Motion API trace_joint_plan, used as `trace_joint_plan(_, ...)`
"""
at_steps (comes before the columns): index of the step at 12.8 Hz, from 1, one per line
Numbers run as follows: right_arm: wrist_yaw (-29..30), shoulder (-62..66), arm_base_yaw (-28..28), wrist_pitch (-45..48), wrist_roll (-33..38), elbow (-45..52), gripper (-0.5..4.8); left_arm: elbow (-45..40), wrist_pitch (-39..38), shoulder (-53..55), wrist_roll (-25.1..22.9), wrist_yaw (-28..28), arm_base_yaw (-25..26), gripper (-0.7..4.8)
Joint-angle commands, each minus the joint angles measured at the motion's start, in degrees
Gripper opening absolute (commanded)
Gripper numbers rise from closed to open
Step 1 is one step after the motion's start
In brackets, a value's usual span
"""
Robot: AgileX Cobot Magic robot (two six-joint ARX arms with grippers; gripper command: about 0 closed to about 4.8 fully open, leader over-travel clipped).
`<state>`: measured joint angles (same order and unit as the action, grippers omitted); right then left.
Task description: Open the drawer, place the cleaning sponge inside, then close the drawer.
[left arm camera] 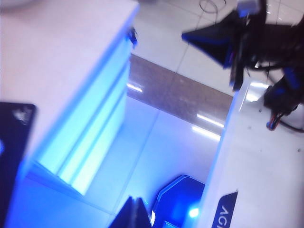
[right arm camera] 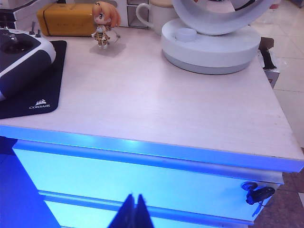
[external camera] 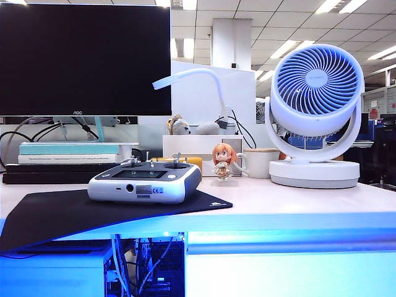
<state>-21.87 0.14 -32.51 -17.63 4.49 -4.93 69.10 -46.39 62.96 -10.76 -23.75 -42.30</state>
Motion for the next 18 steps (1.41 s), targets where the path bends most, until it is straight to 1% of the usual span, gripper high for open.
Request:
trace_joint_plan(1, -0.1, -0.1, 0.0, 0.7, 0.1, -0.2, -0.06, -15.6, 25.8, -2.3, 9.2, 8.5, -1.1, -0.06)
trace_joint_plan(2, -0.1, -0.1, 0.0, 0.7, 0.1, -0.2, -0.06, -20.3, 32.1, -3.1, 11.3, 11.1, -1.1, -0.06)
trace_joint_plan(3, -0.1, -0.1, -0.1, 0.7, 0.1, -0.2, -0.06, -24.7, 36.2, -4.3, 12.1, 15.0, -1.1, -0.06)
trace_joint_plan(4, -0.1, -0.1, -0.1, 0.7, 0.1, -0.2, -0.06, -28.5, 39.1, -7.1, 12.3, 20.1, -1.0, -0.06)
trace_joint_plan(5, -0.1, -0.1, -0.2, 0.7, 0.1, -0.2, -0.06, -32.3, 41.6, -11.5, 12.9, 24.6, 0.2, -0.06)
trace_joint_plan(6, -0.1, -0.1, -0.2, 0.7, 0.1, -0.2, -0.06, -36.3, 42.6, -18.4, 13.2, 25.0, 5.8, -0.06)
trace_joint_plan(7, -0.1, -0.1, -0.2, 0.7, 0.1, -0.2, -0.06, -40.5, 42.7, -26.7, 13.1, 24.5, 13.7, -0.06)
trace_joint_plan(8, -0.1, -0.1, -0.2, 0.7, 0.1, -0.2, -0.06, -44.0, 42.9, -33.7, 13.1, 23.0, 20.5, -0.06)
trace_joint_plan(9, -0.1, -0.1, -0.2, 0.7, 0.1, -0.2, -0.06, -47.2, 43.9, -37.8, 13.1, 21.3, 24.3, -0.06)
trace_joint_plan(10, 0.0, -0.1, -0.2, 0.7, 0.1, -0.2, -0.06, -50.6, 44.9, -41.5, 13.2, 21.1, 26.3, -0.06)
trace_joint_plan(11, -0.1, -0.1, -0.2, 0.7, 0.1, -0.2, -0.06, -56.2, 46.3, -45.9, 13.2, 20.7, 28.2, -0.06)
trace_joint_plan(12, -0.1, -0.1, -0.2, 0.7, 0.1, -0.2, -0.06, -63.0, 46.5, -51.2, 13.2, 19.9, 31.7, -0.06)
trace_joint_plan(13, -0.1, -0.1, -0.2, 0.7, 0.1, -0.2, -0.06, -64.7, 46.5, -53.3, 13.7, 19.9, 33.5, -0.06)
trace_joint_plan(14, -0.1, -0.1, -0.2, 0.7, 0.1, -0.2, -0.06, -68.8, 42.9, -61.7, 16.7, 19.0, 42.1, -0.06)
trace_joint_plan(15, -0.1, -0.1, -0.2, 0.7, 0.1, -0.2, -0.06, -68.8, 40.8, -62.8, 16.2, 19.0, 47.5, -0.06)
trace_joint_plan(16, -0.1, -0.1, -0.2, 0.7, 0.1, -0.2, -0.06, -68.8, 40.0, -62.8, 15.2, 19.0, 48.9, -0.06)
trace_joint_plan(17, -0.1, -0.1, -0.2, 0.7, 0.1, -0.2, -0.06, -68.8, 35.8, -62.8, 11.7, 21.6, 49.5, -0.06)
trace_joint_plan(18, -0.1, -0.1, -0.2, 0.7, 0.1, -0.2, -0.06, -68.8, 35.7, -62.8, 11.1, 21.6, 49.2, -0.06)
